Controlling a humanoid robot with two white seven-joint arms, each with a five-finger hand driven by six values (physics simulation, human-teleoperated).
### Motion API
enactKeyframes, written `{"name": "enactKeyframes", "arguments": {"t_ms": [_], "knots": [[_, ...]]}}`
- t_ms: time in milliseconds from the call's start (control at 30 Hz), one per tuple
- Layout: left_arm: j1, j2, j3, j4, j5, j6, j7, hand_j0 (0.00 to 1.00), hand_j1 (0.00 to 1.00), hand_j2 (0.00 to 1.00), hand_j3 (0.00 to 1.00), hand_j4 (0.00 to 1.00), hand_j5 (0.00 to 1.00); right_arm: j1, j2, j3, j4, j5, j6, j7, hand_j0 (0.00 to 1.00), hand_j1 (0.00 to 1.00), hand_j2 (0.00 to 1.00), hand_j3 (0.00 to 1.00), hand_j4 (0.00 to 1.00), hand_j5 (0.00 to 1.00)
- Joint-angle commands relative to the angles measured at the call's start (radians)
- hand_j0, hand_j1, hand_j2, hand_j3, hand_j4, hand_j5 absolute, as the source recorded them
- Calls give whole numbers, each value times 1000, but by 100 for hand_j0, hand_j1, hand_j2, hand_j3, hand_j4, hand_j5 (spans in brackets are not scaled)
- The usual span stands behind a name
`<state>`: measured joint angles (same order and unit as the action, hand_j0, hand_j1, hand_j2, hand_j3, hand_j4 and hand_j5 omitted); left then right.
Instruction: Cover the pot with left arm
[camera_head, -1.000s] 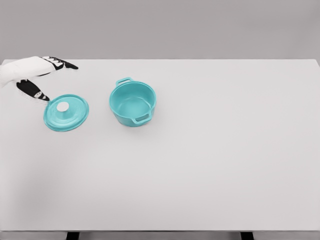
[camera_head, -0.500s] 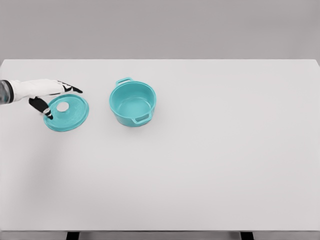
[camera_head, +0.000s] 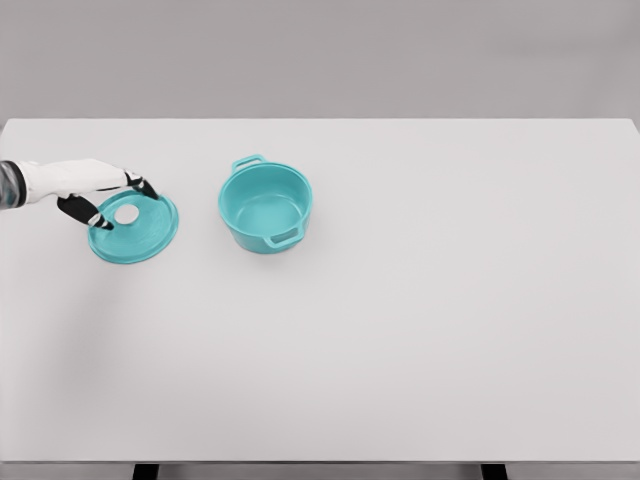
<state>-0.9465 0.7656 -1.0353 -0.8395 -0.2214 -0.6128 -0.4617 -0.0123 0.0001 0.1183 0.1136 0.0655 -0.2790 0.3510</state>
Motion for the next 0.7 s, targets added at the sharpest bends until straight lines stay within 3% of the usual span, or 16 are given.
{"name": "enactKeyframes", "arguments": {"t_ms": [0,233,300,567,667], "knots": [[0,0,0,2,4,2,0,63,63,63,63,63,63,0,0,0,0,0,0,0,100,100,100,100,100,100],[3,-11,-25,33,-7,2,0,64,64,64,64,64,64,0,0,0,0,0,0,0,100,100,100,100,100,100],[3,-12,-25,43,-6,2,0,53,53,53,53,53,53,0,0,0,0,0,0,2,100,100,100,100,100,100],[20,-3,-12,39,-6,2,0,49,49,49,49,49,49,0,0,0,0,0,0,0,100,100,100,100,100,100],[25,-3,-14,31,4,2,2,39,39,39,39,39,39,0,0,0,0,0,0,0,100,100,100,100,100,100]]}}
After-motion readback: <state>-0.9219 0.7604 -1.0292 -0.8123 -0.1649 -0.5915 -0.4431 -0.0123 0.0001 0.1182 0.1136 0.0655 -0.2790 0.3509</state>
